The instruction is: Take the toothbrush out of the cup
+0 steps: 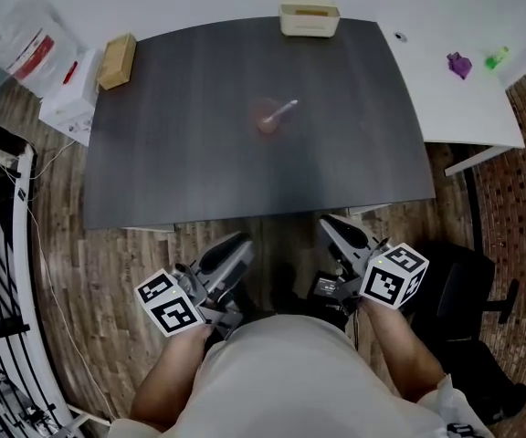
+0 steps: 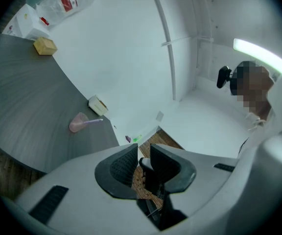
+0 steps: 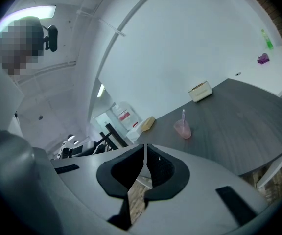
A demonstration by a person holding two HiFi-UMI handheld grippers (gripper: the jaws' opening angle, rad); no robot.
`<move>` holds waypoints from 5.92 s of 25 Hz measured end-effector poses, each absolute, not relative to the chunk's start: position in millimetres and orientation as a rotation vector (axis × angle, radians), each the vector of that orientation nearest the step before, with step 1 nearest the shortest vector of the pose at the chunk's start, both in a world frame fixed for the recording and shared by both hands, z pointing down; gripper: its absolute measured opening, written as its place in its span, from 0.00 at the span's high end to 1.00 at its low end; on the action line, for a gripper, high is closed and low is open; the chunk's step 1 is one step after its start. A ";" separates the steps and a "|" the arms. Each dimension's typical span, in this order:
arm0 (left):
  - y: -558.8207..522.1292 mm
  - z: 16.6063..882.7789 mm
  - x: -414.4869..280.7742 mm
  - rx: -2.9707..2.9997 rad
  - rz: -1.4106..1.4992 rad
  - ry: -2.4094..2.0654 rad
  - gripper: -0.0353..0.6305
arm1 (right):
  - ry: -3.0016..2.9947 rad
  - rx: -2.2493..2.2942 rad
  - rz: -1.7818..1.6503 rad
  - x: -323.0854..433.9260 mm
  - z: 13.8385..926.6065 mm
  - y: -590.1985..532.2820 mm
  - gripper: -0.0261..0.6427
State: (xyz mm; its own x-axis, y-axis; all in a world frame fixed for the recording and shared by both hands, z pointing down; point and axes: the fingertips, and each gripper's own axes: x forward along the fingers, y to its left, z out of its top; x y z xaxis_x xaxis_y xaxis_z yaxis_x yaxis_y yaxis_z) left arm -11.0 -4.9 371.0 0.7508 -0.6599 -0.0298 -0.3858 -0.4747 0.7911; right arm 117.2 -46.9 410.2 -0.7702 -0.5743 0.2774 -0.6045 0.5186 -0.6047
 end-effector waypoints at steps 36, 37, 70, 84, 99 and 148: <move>-90.3 403.6 -65.9 2.109 -0.327 -0.633 0.83 | -2.540 1.406 1.045 85.6 424.8 -120.0 0.94; -92.9 404.4 -64.8 2.112 -0.325 -0.637 0.83 | -2.539 1.397 1.037 85.9 425.8 -123.9 0.94; -189.4 457.0 -45.5 2.100 -0.187 -0.682 0.83 | -2.255 1.470 1.075 69.5 512.4 -274.4 0.76; -201.6 464.2 -49.1 2.089 -0.177 -0.674 0.83 | -2.128 1.585 1.162 66.7 523.6 -303.4 0.75; -202.0 468.2 -54.1 2.081 -0.167 -0.671 0.83 | -2.028 1.715 1.178 78.9 528.9 -320.3 0.84; -208.0 457.2 -72.4 2.039 -0.283 -0.738 0.83 | -2.393 1.524 1.060 91.9 480.0 -309.3 0.85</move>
